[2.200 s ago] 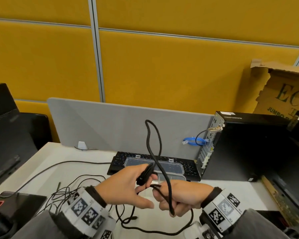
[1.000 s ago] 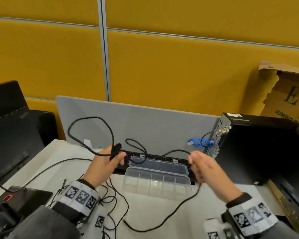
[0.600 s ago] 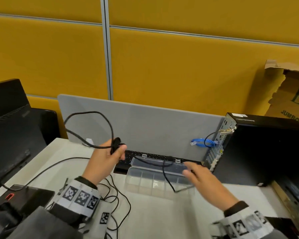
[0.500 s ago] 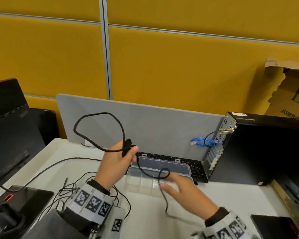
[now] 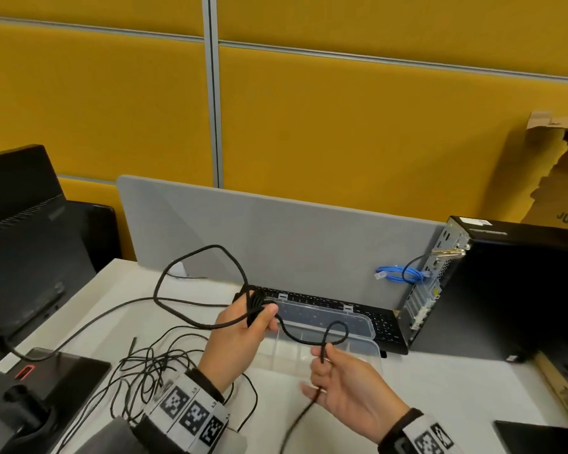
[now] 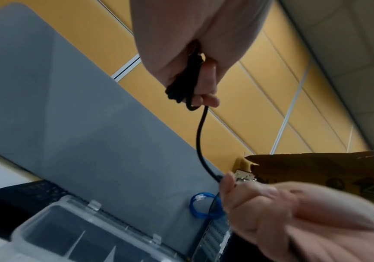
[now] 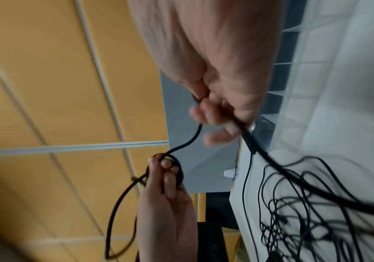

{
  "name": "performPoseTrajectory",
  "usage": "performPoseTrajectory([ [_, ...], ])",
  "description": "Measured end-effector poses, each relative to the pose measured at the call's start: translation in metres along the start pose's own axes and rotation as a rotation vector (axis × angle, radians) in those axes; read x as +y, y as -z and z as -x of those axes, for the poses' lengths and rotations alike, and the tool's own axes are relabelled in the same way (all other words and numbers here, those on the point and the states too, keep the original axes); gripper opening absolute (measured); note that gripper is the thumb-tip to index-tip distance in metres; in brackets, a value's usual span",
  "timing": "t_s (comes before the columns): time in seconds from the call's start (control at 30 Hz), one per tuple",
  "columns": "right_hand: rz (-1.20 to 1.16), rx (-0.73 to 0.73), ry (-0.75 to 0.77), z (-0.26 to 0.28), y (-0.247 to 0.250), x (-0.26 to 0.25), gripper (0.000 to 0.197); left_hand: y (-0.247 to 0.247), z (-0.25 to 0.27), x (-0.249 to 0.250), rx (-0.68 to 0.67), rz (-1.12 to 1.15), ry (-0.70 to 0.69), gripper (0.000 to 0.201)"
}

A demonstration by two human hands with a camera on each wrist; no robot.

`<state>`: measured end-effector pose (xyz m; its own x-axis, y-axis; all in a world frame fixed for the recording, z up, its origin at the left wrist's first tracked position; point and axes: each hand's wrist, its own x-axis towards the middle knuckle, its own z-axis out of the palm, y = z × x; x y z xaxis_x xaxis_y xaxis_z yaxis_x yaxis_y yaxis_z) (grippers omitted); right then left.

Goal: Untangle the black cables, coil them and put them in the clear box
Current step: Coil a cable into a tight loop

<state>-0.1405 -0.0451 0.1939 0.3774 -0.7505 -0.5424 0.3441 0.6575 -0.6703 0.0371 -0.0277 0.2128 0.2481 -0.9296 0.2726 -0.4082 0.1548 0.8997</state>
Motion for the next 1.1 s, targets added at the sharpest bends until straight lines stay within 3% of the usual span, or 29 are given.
performPoseTrajectory([
  [0.07,0.115,0.001,0.041,0.000,0.003,-0.006,0.026,0.001,-0.001,-0.007,-0.076,-0.152,-0.053,0.021],
  [0.13,0.376,-0.021,0.164,0.006,0.006,-0.022,0.027,0.008,-0.005,-0.023,-0.173,-0.315,-0.089,0.009],
  [0.23,0.754,0.027,0.318,0.021,0.022,-0.059,0.031,0.034,-0.013,-0.052,-0.244,-0.553,-0.066,0.025],
  [0.4,1.307,0.118,0.272,0.027,0.074,-0.099,0.042,0.075,-0.022,-0.049,-0.084,-0.494,0.003,0.022],
  [0.5,1.443,0.218,0.272,0.029,0.106,-0.112,0.048,0.092,-0.023,-0.042,-0.046,-0.498,0.033,0.027],
  [0.57,1.584,0.341,0.274,0.025,0.128,-0.117,0.056,0.093,-0.021,-0.036,-0.184,-0.530,0.090,0.021],
  [0.63,1.836,0.569,0.250,0.024,0.141,-0.117,0.058,0.087,-0.020,-0.029,-0.317,-0.574,0.132,0.016],
  [0.7,2.011,0.755,0.366,0.020,0.141,-0.113,0.068,0.081,-0.019,-0.021,-0.360,-0.680,0.130,0.017],
  [0.73,2.030,0.772,0.457,0.015,0.133,-0.110,0.073,0.077,-0.019,-0.017,-0.362,-0.747,0.114,0.016],
  [0.77,1.970,0.730,0.564,0.012,0.119,-0.105,0.073,0.072,-0.017,-0.012,-0.362,-0.786,0.094,0.018],
  [0.83,1.715,0.464,0.670,0.008,0.080,-0.088,0.069,0.054,-0.014,-0.003,-0.371,-0.783,0.027,0.018],
  [0.9,1.505,0.061,0.622,0.018,0.026,-0.058,0.074,0.034,-0.010,0.006,-0.373,-0.758,-0.052,0.008],
  [0.97,1.422,-0.254,0.504,0.032,-0.015,-0.029,0.075,0.016,-0.005,0.012,-0.363,-0.782,-0.088,0.012],
  [1.0,1.422,-0.334,0.489,0.036,-0.026,-0.017,0.068,0.009,-0.004,0.013,-0.345,-0.805,-0.088,0.011],
  [1.1,1.367,-0.372,0.574,0.045,-0.039,-0.004,0.023,0.002,0.002,0.014,-0.278,-0.792,-0.096,0.010],
])
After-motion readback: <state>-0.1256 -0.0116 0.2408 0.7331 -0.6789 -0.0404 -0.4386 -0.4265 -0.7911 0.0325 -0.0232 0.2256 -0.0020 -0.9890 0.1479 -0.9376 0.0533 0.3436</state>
